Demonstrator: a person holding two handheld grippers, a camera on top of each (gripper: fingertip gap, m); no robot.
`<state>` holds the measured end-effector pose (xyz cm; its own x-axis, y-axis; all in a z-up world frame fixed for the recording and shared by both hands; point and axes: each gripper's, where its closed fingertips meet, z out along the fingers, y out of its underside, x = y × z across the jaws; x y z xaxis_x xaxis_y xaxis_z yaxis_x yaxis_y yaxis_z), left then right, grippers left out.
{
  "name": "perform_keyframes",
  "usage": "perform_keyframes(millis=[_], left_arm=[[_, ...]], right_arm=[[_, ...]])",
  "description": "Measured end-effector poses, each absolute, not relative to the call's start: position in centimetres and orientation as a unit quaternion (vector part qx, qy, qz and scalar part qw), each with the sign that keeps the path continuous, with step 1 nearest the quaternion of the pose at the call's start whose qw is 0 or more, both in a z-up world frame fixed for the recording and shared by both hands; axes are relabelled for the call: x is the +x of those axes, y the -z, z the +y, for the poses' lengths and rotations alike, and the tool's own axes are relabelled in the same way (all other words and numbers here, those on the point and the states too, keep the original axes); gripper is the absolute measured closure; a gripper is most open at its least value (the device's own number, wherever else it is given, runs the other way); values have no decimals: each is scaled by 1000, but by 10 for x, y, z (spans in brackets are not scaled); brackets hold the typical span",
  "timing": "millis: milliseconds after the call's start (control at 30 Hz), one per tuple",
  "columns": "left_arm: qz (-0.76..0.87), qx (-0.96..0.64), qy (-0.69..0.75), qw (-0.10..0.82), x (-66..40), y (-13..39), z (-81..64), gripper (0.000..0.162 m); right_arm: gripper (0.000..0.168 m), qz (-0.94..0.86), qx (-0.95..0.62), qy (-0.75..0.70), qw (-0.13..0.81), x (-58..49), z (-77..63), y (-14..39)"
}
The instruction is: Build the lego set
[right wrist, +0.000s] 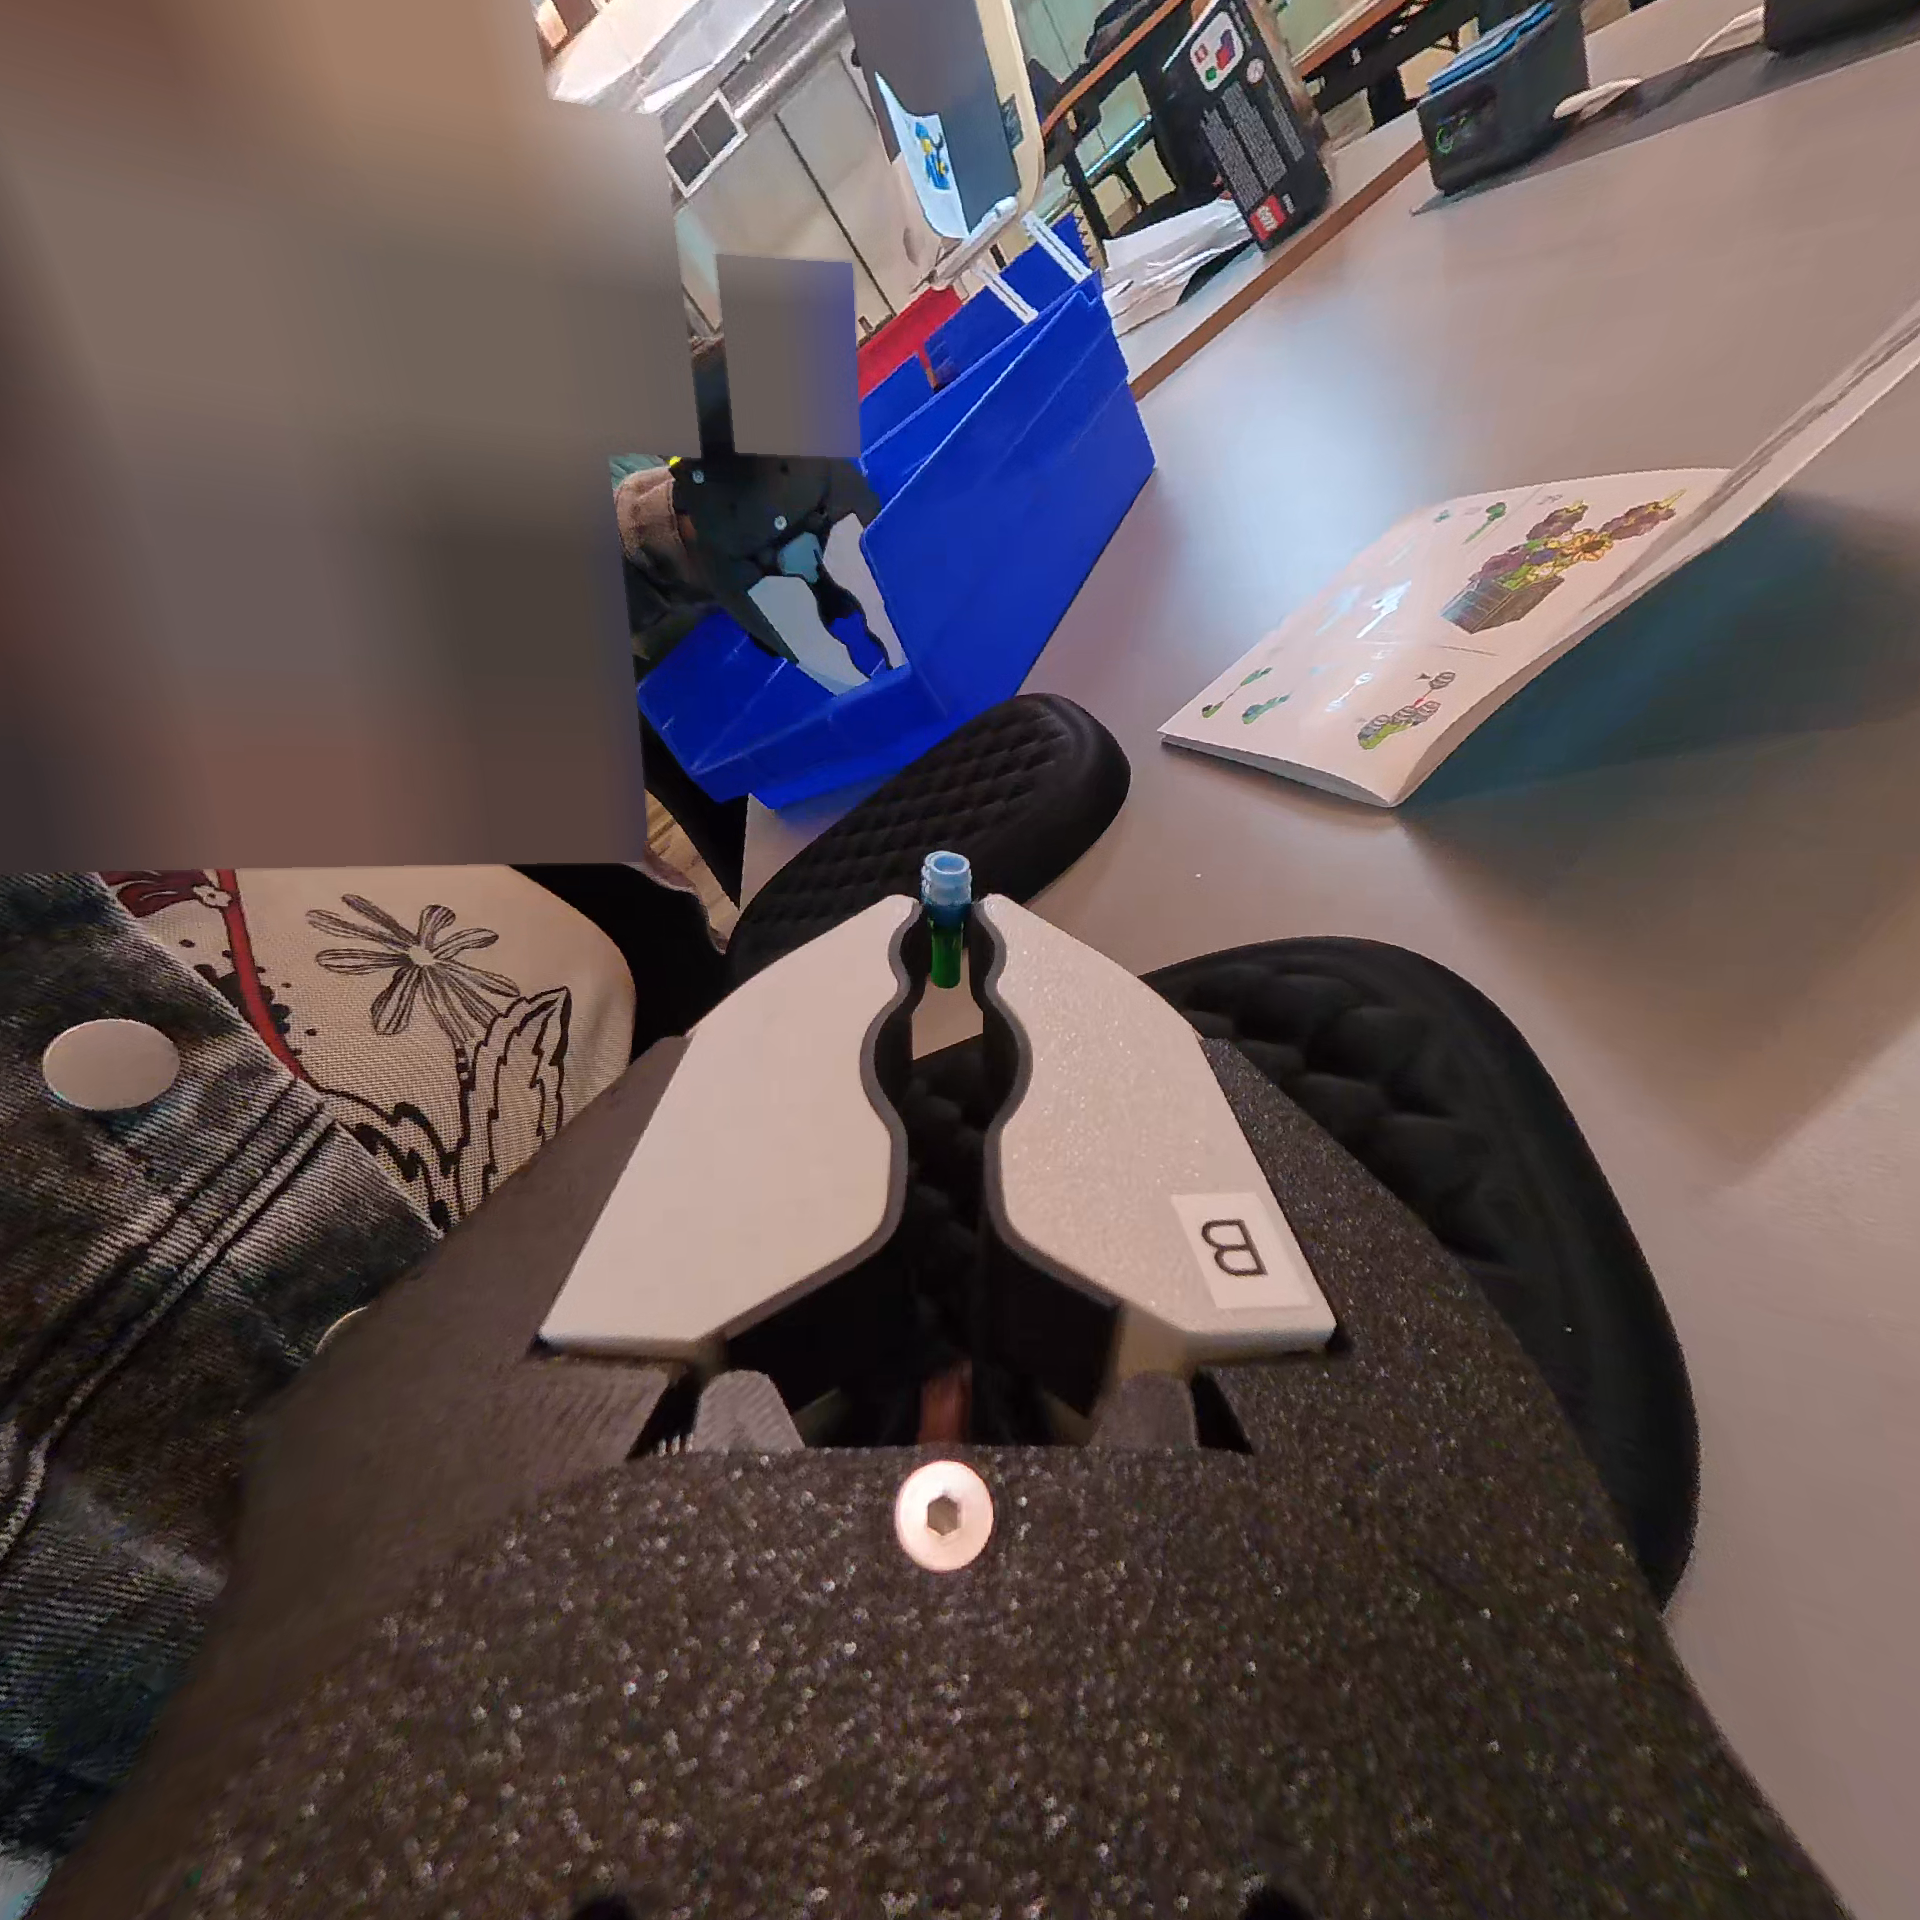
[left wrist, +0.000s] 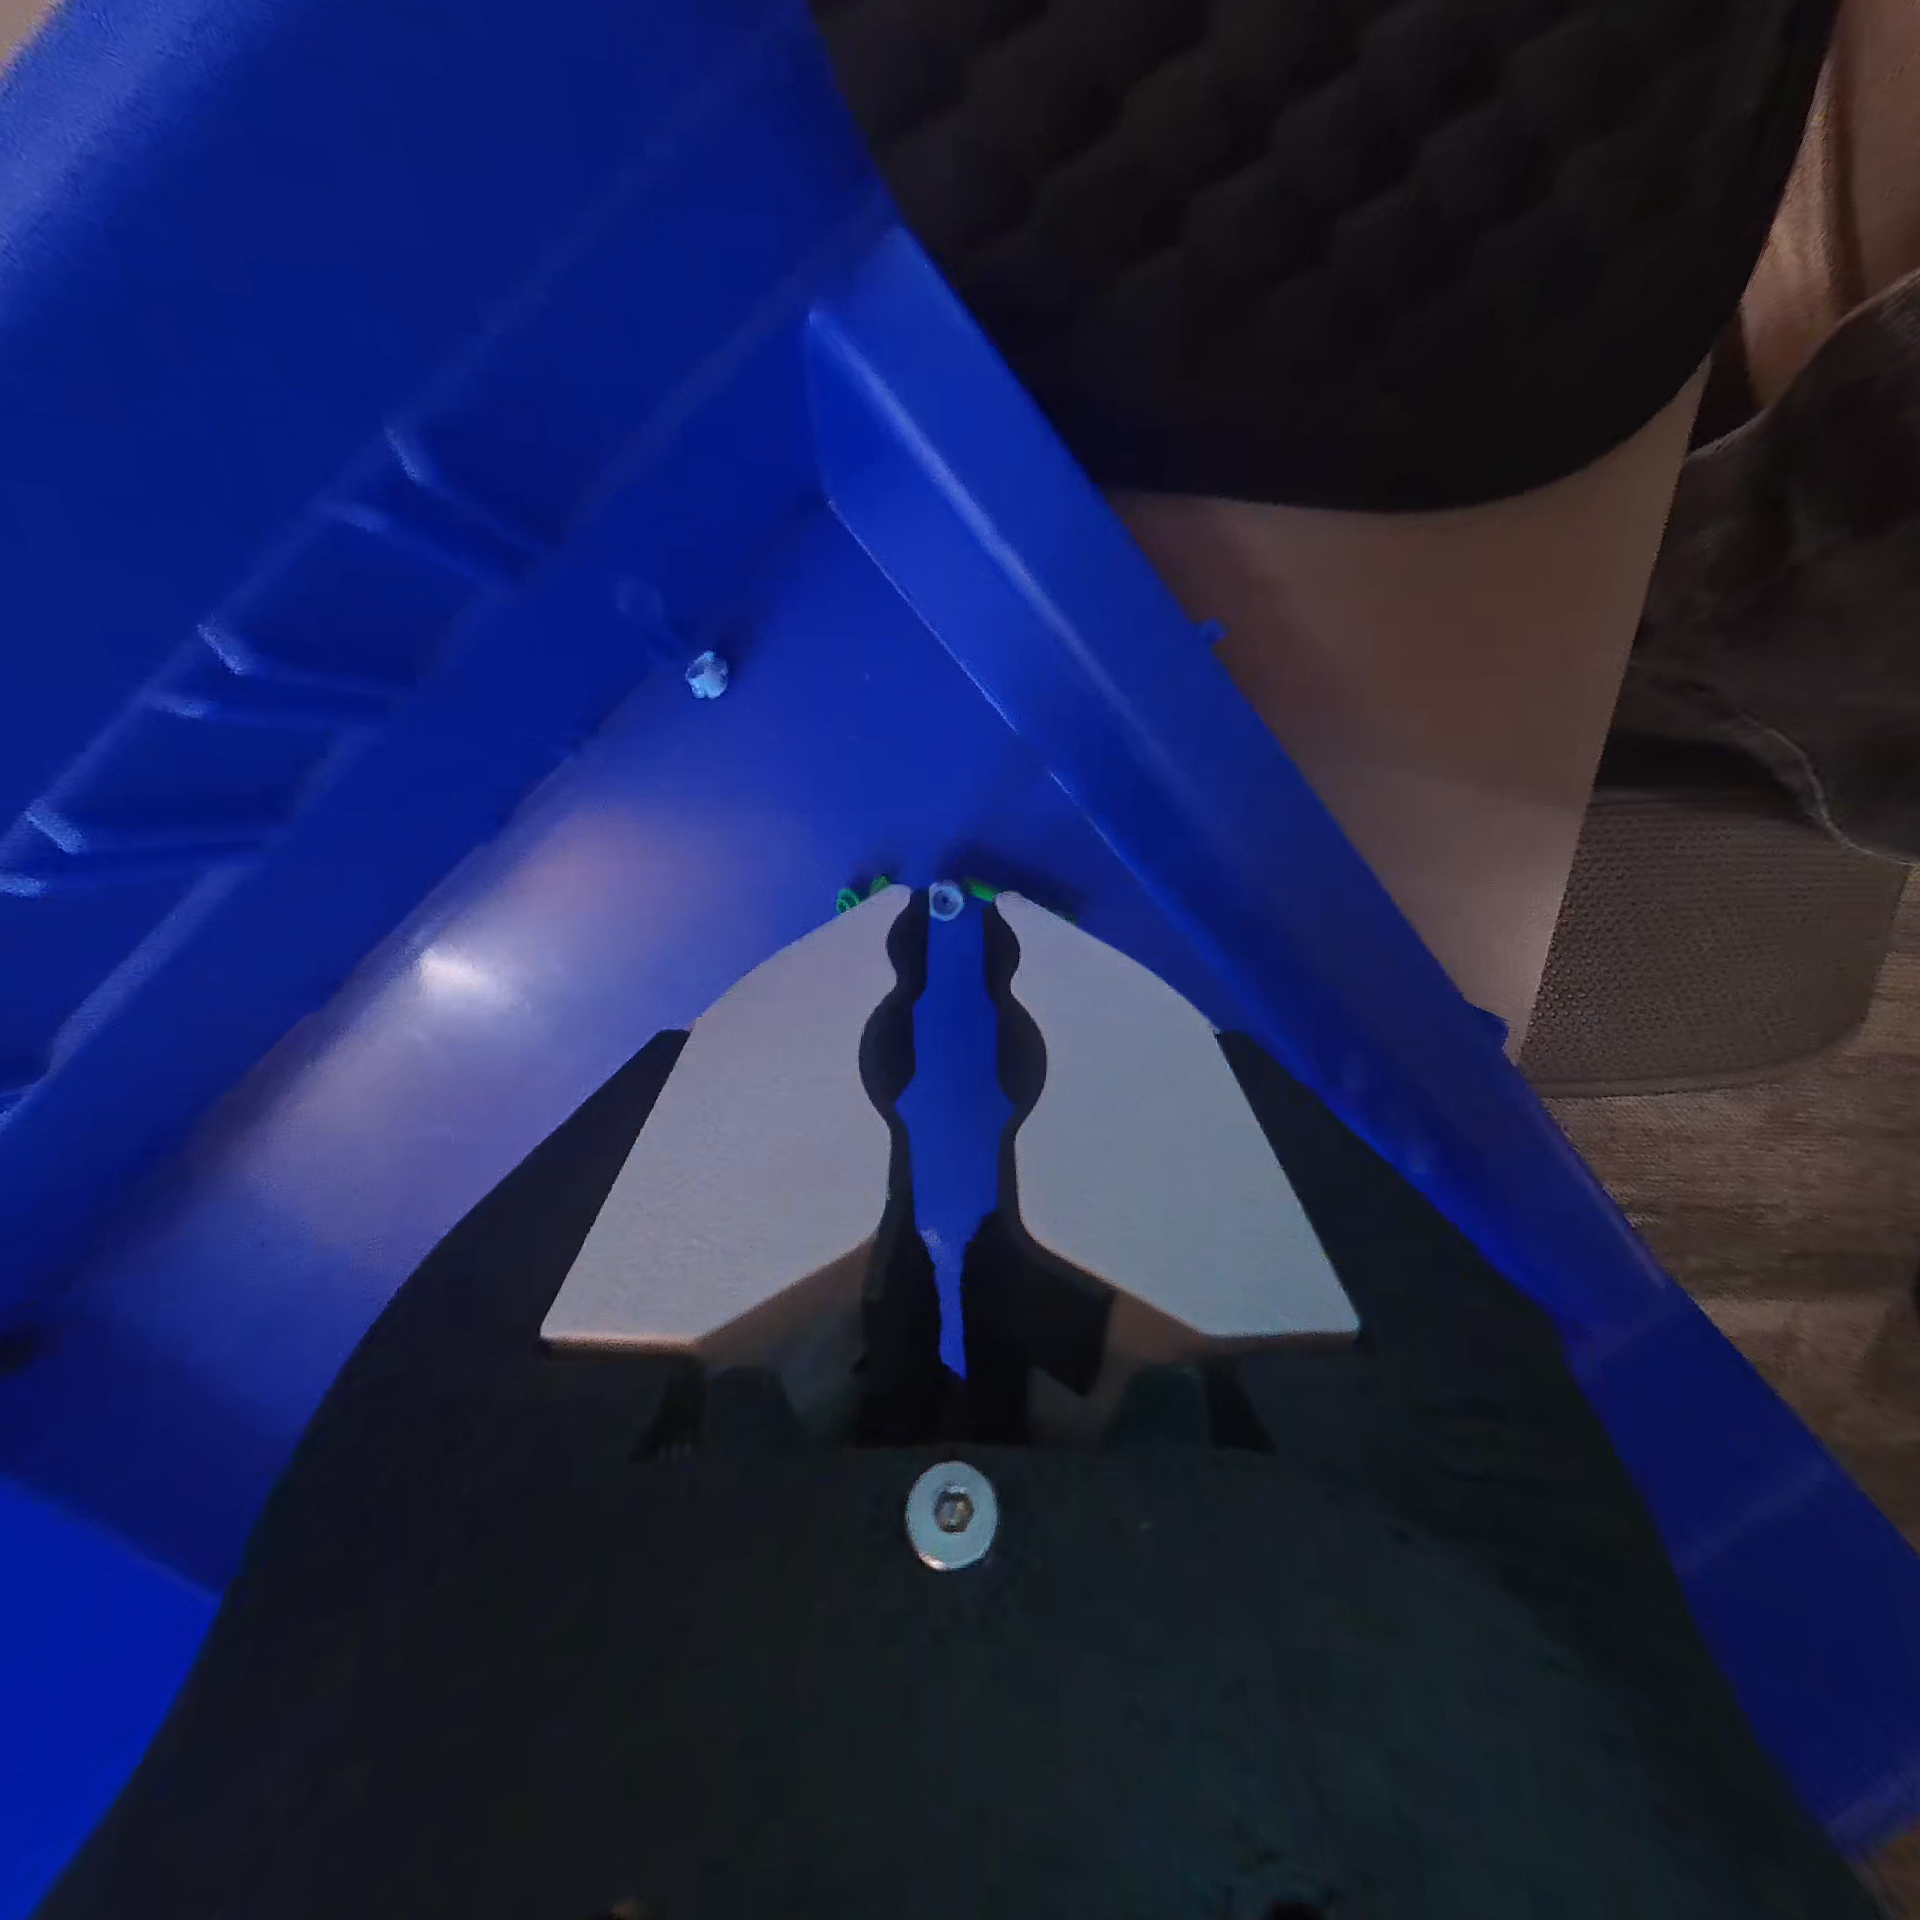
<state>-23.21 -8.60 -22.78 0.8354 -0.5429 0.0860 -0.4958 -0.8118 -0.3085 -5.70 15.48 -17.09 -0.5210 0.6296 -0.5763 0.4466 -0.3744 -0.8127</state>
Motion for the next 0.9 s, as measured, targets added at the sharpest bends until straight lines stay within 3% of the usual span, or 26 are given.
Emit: perform_keyframes(millis=[633,700,833,900], left_arm=[[215,-968,46,121,-241,227,-86,153],[176,-972,-8,157,-249,196,-78,154],[139,-935,-31,326,-193,115,-24,154],[167,-919,-18,358,-151,112,4,154]], right_arm=[[161,-573,-458,-675,77,-52,149,168],[161,-574,-454,-677,79,-51,149,167],[161,-573,-447,-682,78,-50,149,165],[161,-573,-444,-683,85,-49,149,164]])
